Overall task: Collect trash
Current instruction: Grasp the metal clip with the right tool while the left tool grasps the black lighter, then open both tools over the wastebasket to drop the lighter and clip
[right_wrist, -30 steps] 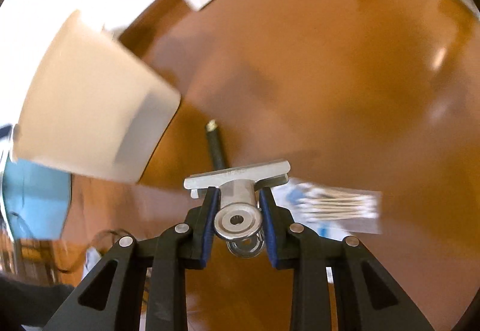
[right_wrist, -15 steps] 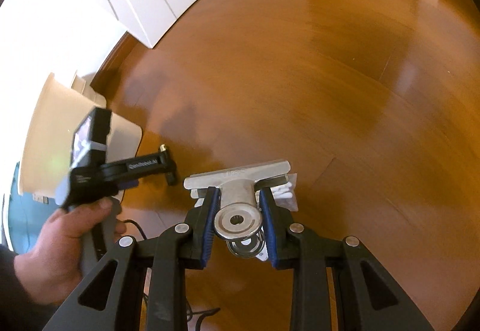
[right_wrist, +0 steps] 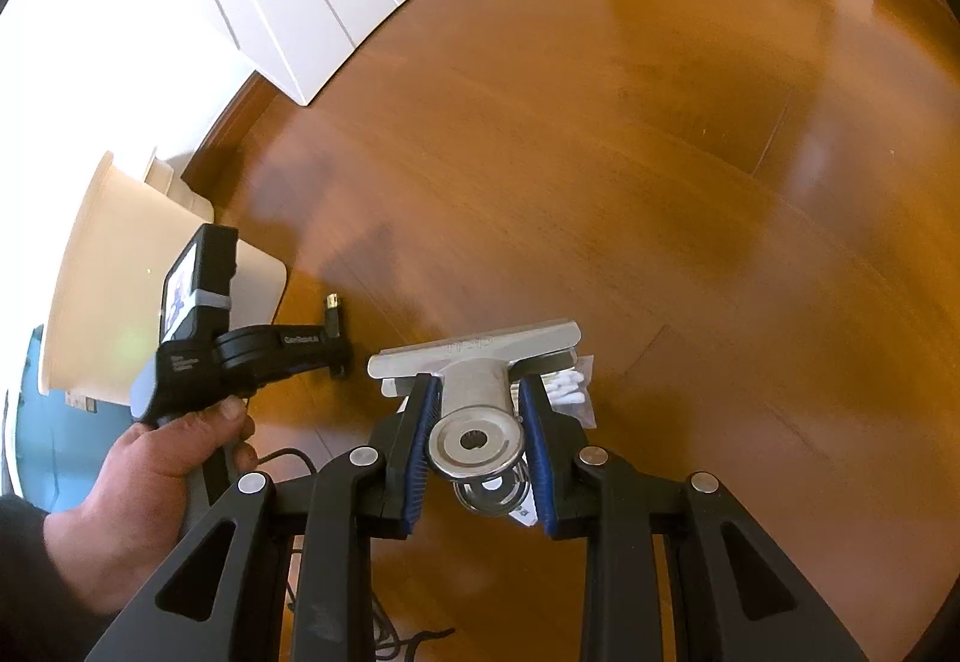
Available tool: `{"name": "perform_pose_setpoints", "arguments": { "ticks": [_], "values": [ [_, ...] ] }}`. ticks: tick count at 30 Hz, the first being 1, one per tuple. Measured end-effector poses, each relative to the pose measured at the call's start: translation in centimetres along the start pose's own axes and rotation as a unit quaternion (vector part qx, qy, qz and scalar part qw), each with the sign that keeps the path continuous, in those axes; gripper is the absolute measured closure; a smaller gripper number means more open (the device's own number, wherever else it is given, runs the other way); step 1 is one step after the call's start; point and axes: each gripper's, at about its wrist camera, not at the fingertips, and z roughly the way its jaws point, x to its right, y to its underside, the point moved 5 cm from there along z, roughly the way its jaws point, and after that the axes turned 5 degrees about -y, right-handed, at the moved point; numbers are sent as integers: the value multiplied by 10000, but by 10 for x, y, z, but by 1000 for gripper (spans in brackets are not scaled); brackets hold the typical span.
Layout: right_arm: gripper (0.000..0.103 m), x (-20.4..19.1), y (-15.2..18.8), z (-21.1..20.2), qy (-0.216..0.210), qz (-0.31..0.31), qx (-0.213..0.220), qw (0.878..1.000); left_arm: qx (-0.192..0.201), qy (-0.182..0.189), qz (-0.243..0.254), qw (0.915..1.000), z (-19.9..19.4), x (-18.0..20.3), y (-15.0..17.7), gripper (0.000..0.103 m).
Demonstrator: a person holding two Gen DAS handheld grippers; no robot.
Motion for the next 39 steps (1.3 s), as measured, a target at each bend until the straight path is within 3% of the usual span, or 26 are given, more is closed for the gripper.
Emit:
{"name": "perform_pose_setpoints", "arguments": {
  "ticks": [4,7,13,16,18,20,23,25,26,30,33,36,39],
  "values": [
    [74,-2,0,-1,23,-34,0,10000,339,2,287,9990,-18,-5,0,85],
    [74,-1,-1,-3,49,-27,36,10000,841,138,821,9930,-63,6,-1,85],
    [74,-18,-11,-7,13,-117,167,9998,1890,569,1465,9693,-204,-5,12,85],
    [74,-43,-21,-17,-46,-337,280,9990,2432,402,1547,9567,-281,-44,6,85],
    [74,-68,-28,-30,-71,-609,352,9975,2669,211,1536,9512,-309,-72,-2,85],
    [74,-91,-34,-43,-110,-806,367,9960,2737,5,1369,9520,-323,-103,-20,85],
    [74,-130,-40,-70,-119,-1159,372,9925,2226,-135,903,9706,-303,-147,-37,79],
    [74,-154,-42,-89,-106,-1340,338,9903,2003,-503,729,9757,-291,-165,-41,22],
    [74,-165,-43,-97,-102,-1383,307,9899,2051,-506,571,9758,-296,-179,-45,19],
    [74,-208,-53,-123,-105,-1549,165,9877,2114,-133,-59,9773,-348,-220,-36,19],
    [74,-246,-63,-136,-243,-1593,50,9869,2208,306,-397,9740,-402,-240,-10,19],
    [74,-293,-73,-143,-337,-1719,-9,9845,2196,902,-976,9665,-432,-262,23,18],
    [73,-340,-81,-136,-298,-1881,-86,9817,2187,1071,-1387,9599,-441,-291,56,18]
  ]
}}
